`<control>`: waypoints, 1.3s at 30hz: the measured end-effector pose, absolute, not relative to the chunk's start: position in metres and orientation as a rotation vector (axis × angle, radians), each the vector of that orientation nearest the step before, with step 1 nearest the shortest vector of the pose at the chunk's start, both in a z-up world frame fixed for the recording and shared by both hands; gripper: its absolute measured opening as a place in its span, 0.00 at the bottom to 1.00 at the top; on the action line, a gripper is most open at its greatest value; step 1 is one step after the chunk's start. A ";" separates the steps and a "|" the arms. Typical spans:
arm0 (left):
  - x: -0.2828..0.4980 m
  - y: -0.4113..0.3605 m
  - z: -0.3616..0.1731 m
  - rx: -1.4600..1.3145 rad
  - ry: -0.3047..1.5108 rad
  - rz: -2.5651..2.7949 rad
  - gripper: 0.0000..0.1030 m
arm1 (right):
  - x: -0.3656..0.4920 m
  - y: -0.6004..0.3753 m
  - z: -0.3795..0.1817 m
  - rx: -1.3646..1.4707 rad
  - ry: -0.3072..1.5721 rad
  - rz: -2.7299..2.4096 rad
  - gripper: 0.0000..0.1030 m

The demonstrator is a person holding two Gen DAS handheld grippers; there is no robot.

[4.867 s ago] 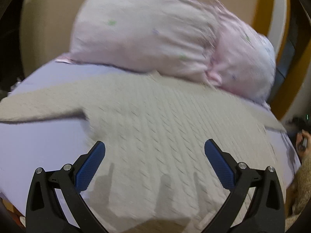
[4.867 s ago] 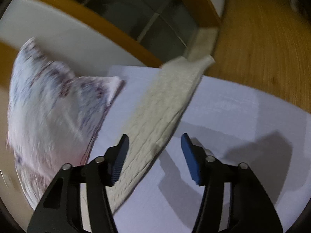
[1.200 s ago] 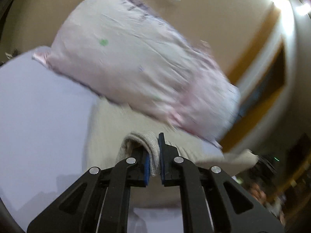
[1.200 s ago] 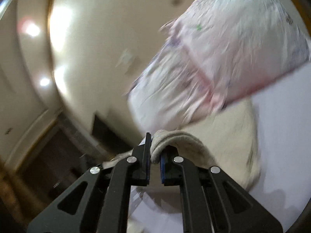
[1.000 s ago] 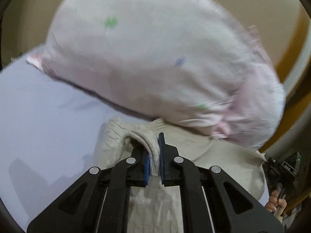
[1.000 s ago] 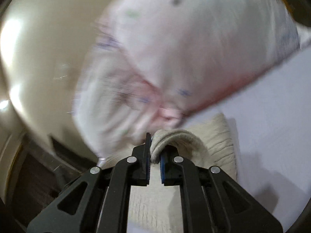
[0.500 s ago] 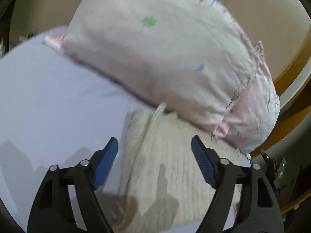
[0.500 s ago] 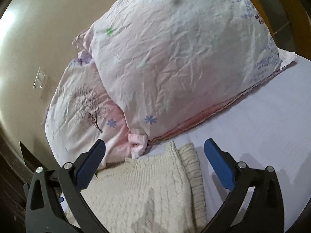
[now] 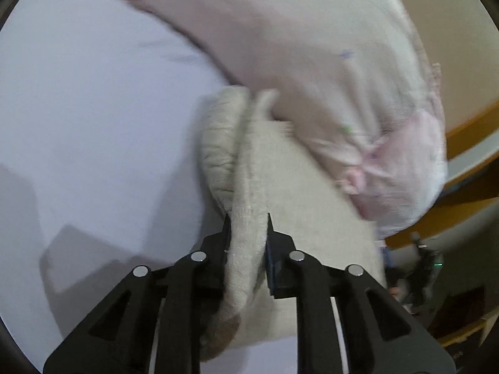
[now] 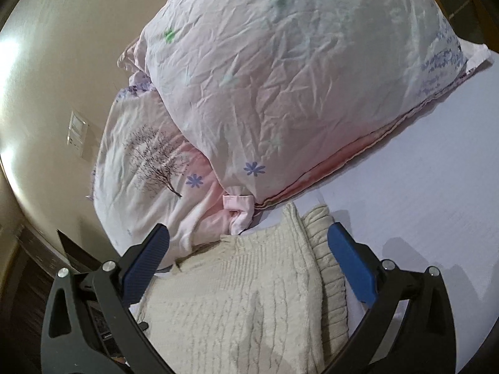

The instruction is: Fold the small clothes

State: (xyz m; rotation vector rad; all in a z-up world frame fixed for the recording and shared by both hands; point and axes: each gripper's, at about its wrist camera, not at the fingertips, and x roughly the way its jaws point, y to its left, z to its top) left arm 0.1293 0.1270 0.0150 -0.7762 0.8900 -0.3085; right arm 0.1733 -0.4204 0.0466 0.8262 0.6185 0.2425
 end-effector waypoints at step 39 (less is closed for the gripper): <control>0.203 -0.111 0.023 -0.344 1.003 -0.557 0.49 | 0.181 -0.415 -0.011 0.889 1.015 0.444 0.33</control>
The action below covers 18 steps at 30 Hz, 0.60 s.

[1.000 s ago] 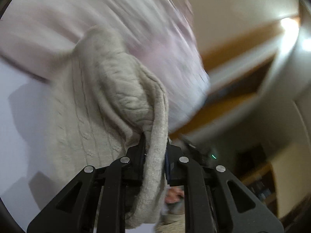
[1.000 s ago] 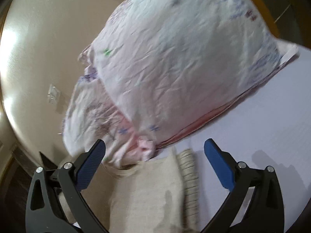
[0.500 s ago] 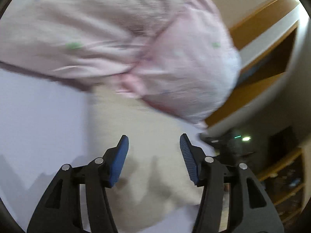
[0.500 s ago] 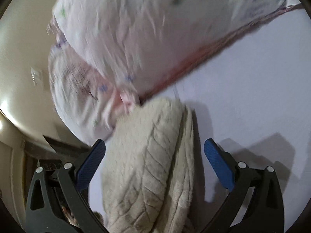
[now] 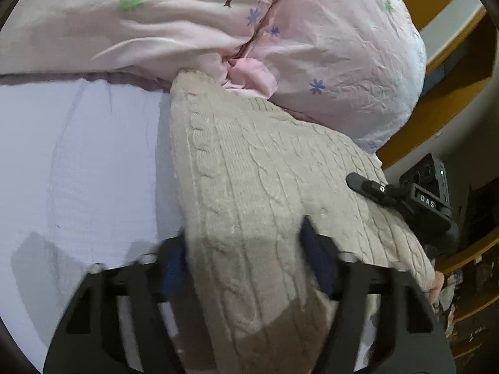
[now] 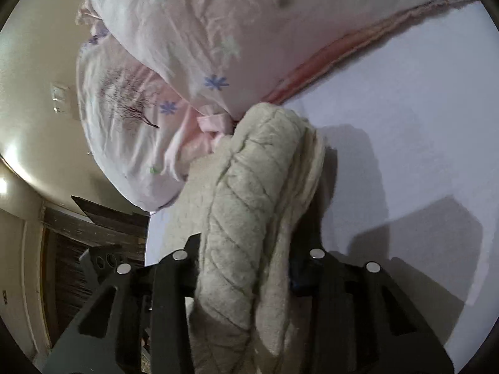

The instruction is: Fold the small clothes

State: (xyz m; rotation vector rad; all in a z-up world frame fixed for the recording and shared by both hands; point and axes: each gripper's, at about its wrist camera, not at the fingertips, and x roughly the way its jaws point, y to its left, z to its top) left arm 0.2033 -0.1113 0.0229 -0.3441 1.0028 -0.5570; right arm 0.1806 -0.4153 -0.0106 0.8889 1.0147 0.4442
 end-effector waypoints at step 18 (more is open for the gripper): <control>0.175 -0.053 0.046 -0.154 0.878 -0.411 0.58 | 0.184 -0.344 0.025 0.613 0.972 0.459 0.15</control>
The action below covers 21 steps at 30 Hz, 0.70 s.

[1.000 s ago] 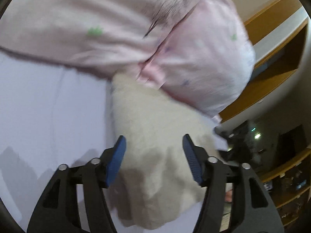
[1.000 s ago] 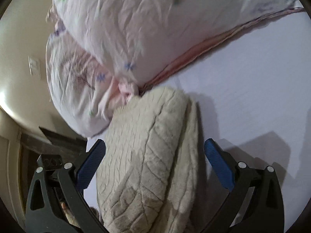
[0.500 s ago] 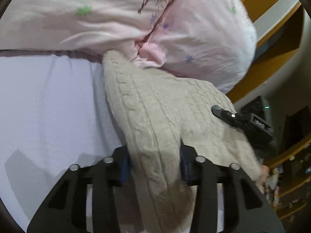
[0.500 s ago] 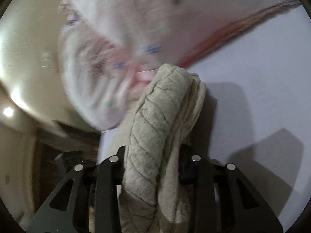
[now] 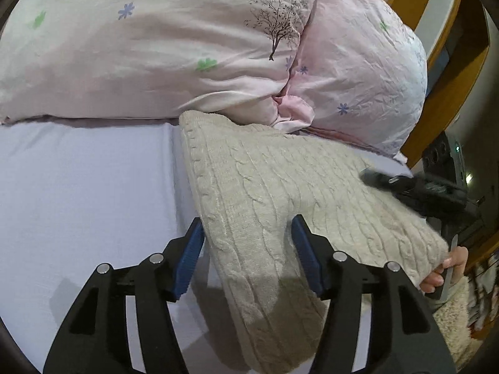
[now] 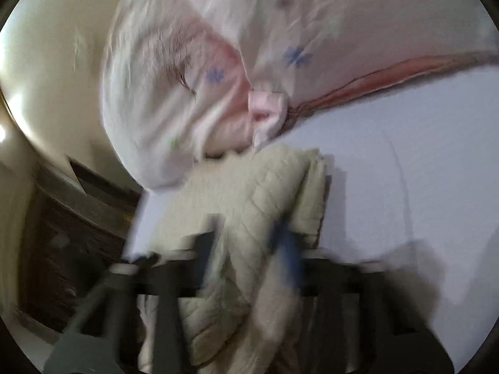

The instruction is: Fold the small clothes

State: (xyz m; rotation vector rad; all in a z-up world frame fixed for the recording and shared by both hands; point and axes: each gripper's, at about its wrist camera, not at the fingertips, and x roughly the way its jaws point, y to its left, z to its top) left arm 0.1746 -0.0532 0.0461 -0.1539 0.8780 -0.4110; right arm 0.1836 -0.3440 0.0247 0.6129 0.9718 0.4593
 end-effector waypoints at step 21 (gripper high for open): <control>0.062 -0.047 0.037 0.047 0.822 -0.224 0.99 | 0.003 -0.343 0.129 0.232 0.429 0.140 0.98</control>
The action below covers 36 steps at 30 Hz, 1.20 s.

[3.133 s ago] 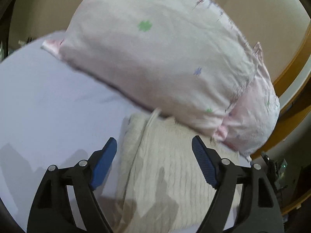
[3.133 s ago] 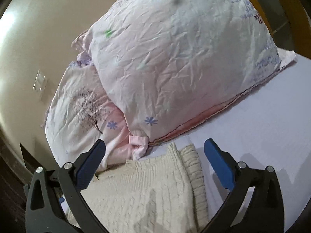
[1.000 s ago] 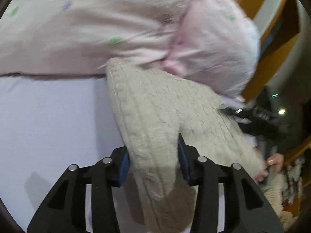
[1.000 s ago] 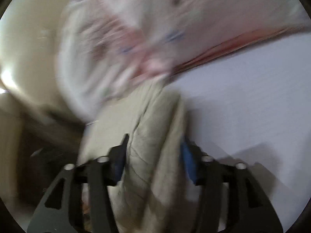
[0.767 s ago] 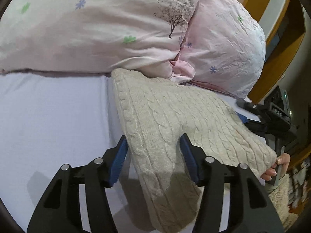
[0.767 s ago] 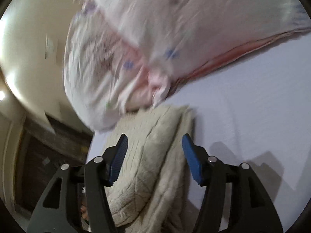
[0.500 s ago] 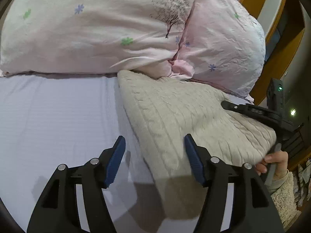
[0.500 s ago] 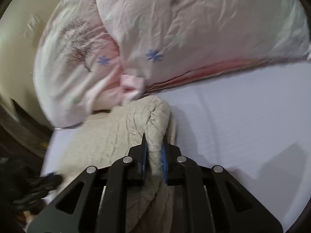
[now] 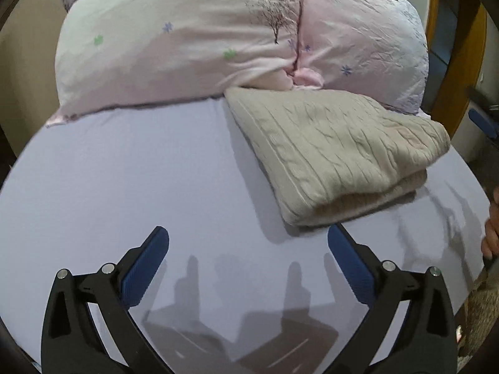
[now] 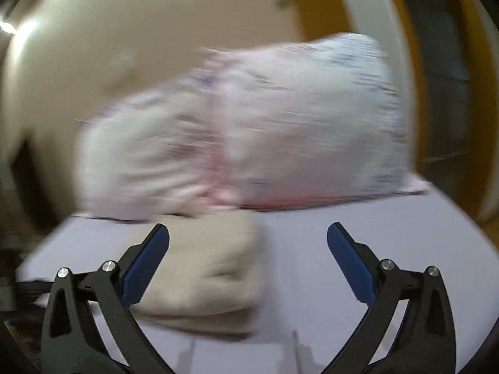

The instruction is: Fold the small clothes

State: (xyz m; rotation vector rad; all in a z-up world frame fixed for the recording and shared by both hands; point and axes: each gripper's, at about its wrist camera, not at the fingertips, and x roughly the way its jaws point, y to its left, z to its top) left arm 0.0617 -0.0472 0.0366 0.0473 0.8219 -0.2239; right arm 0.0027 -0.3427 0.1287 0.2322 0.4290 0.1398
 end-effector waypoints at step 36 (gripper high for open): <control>0.062 -0.068 0.006 0.060 0.937 -0.173 0.99 | 0.021 -0.296 0.054 0.178 0.992 0.104 0.98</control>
